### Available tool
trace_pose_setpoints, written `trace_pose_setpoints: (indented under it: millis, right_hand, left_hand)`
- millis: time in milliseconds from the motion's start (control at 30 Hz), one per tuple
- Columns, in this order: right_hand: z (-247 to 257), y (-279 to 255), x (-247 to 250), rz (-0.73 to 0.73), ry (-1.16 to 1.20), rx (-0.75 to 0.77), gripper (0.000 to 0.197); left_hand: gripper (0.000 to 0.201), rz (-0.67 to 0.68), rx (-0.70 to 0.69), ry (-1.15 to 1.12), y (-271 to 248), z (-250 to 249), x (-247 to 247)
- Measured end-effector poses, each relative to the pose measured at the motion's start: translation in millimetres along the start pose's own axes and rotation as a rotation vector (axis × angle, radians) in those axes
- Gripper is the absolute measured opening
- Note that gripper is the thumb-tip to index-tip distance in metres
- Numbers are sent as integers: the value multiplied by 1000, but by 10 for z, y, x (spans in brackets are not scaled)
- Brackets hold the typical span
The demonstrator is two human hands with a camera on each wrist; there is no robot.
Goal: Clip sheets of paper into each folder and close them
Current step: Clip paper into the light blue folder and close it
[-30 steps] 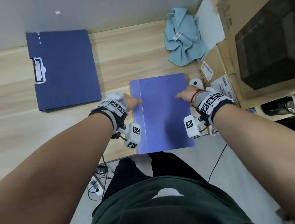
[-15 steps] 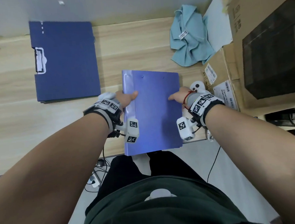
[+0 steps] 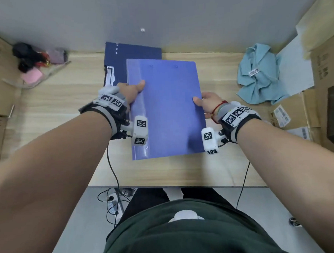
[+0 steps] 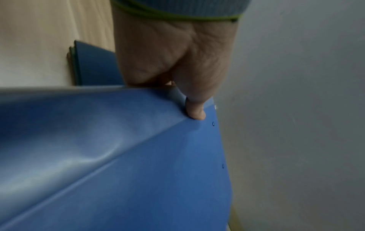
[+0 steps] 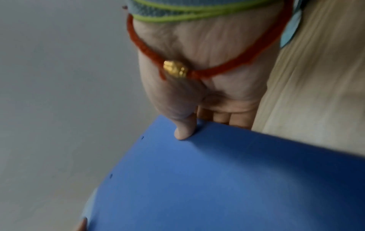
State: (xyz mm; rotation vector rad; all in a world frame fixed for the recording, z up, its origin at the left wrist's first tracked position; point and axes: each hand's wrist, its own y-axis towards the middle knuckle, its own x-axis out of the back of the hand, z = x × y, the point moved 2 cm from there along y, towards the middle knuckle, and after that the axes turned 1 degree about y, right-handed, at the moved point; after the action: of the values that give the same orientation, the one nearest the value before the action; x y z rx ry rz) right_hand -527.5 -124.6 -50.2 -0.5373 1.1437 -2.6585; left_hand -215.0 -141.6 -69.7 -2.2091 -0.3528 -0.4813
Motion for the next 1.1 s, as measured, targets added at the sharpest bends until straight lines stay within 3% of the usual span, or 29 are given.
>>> trace_pose_setpoints:
  millis: [33,133,233,300,467,633,867,933,1033,1100]
  right_hand:
    - [127,45,-82,-11,8,32,37]
    - [529,172,-299,-38,47,114,27]
    - [809,344,-546,-78,107,105,14]
    - [954,442,-681,-109,114,81,7]
    - [1202,713,-1006,-136,4,-18,30]
    - [900,1571,-1118,-98,-137,-180,74]
    - [1259,1205,-1279,-125,-176,-209,67]
    - [1296,1217,-1321,-143,-152,-207,66]
    - [1352,1204,-1350,-153,-114,-220,65]
    - [1351,1256,-1338,-148,-89,-221,64]
  left_hand:
    - [113,1,-27,25,243,40,126]
    - [115,-24,-93,147,161,-193,499]
    - [81,23,-122,296,140,-323,779]
    - [74,25,-123,328,225,-343,911]
    - [79,41,-79,393,639,-278,1126]
    - [87,85,-48,421,850,-207,1109]
    - [72,76,-76,373,954,-177,959]
    - [77,108,-45,333,1011,-164,899]
    - [109,119,50,353,1297,-1,790]
    - [119,90,82,390,1237,-93,769]
